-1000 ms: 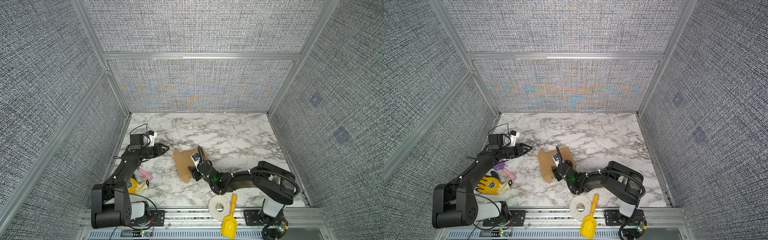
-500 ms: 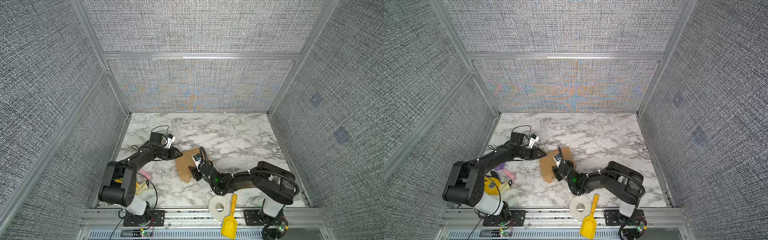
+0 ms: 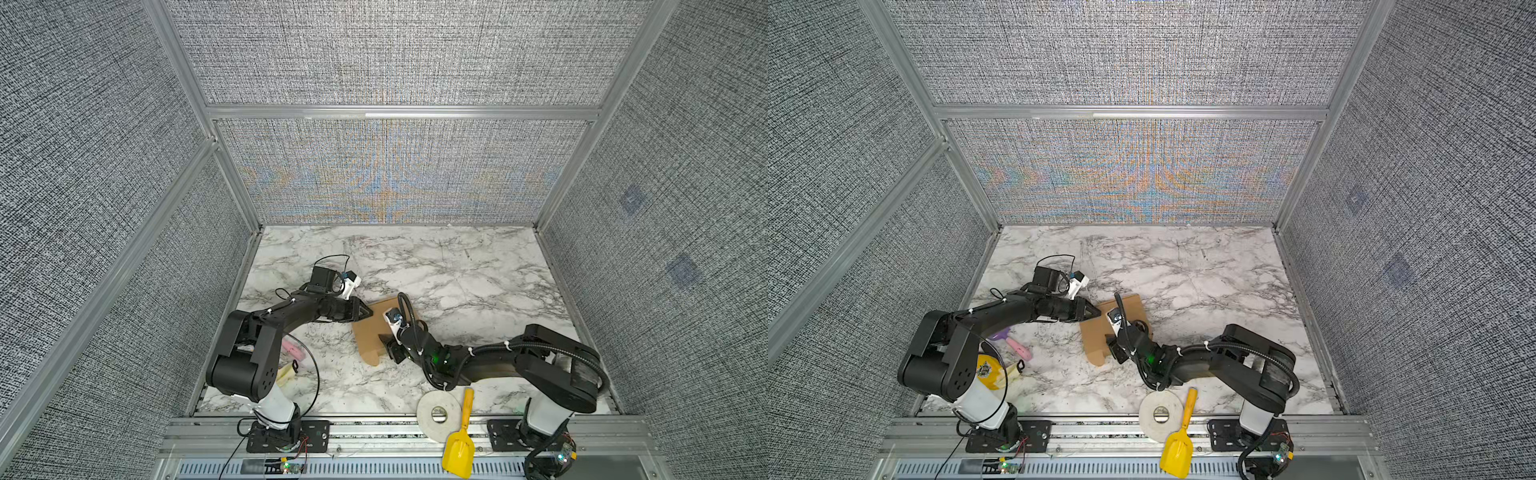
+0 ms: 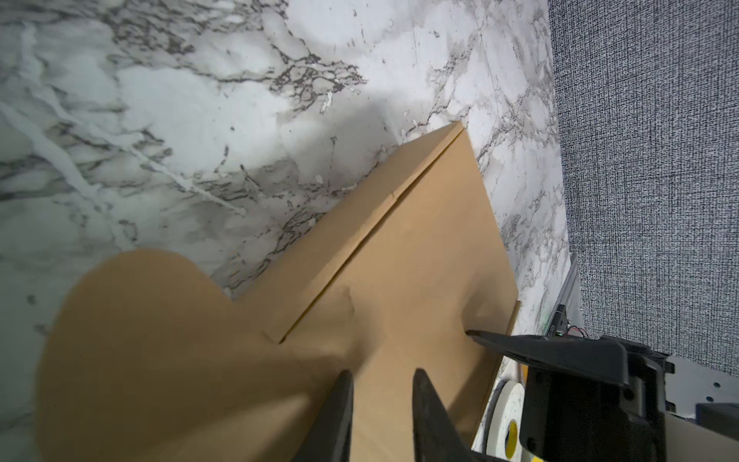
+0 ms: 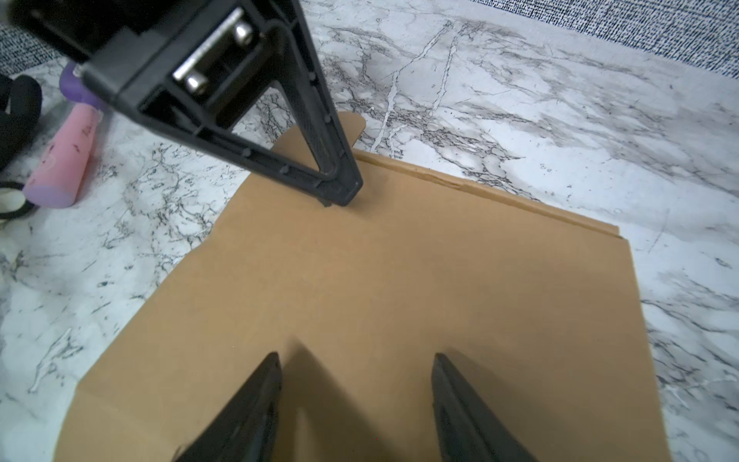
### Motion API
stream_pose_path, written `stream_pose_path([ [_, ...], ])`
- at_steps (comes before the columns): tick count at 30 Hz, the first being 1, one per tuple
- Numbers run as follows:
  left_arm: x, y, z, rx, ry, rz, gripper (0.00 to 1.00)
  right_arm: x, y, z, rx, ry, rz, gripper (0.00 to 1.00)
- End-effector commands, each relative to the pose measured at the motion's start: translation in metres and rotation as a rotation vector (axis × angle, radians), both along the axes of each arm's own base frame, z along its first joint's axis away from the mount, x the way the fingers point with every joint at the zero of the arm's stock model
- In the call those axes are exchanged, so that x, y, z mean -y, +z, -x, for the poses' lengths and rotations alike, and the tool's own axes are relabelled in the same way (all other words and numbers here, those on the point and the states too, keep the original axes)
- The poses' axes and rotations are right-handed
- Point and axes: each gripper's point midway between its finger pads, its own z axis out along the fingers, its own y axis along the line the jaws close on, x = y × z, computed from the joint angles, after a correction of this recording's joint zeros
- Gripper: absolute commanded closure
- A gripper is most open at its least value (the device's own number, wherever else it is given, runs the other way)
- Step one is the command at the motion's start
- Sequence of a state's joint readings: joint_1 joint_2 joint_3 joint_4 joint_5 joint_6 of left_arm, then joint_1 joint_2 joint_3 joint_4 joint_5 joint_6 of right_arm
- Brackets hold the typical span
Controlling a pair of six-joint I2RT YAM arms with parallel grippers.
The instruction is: Fold the paper box
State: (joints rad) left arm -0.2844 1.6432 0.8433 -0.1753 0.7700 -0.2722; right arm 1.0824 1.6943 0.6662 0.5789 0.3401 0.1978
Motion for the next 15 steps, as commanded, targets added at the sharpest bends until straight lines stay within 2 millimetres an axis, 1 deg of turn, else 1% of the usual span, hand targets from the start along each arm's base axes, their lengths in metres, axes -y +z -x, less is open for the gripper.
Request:
stream_pose_path([
  [1, -0.001, -0.003, -0.004, 0.013, -0.005, -0.024, 0.7, 0.013, -0.001, 0.003, 0.019, -0.002, 0.074, 0.38],
  [4, -0.001, 0.004, -0.01, 0.024, -0.005, -0.037, 0.7, 0.025, 0.009, 0.003, 0.038, -0.017, 0.102, 0.38],
  [6, -0.002, 0.003, -0.01, 0.02, 0.001, -0.043, 0.7, 0.031, 0.011, 0.004, 0.047, -0.025, 0.102, 0.37],
  [8, 0.0, 0.005, -0.01, 0.025, -0.003, -0.036, 0.7, 0.035, 0.002, 0.005, 0.037, -0.026, 0.105, 0.37],
  [11, 0.006, 0.028, -0.019, 0.104, -0.045, -0.044, 0.68, 0.034, -0.016, 0.008, -0.006, -0.02, 0.134, 0.37],
  [13, 0.008, 0.047, -0.032, 0.214, -0.089, -0.083, 0.65, 0.034, -0.022, 0.008, -0.017, -0.021, 0.137, 0.37],
  [15, 0.005, 0.053, -0.048, 0.309, -0.103, -0.141, 0.63, 0.034, -0.027, 0.007, -0.012, -0.019, 0.152, 0.37],
])
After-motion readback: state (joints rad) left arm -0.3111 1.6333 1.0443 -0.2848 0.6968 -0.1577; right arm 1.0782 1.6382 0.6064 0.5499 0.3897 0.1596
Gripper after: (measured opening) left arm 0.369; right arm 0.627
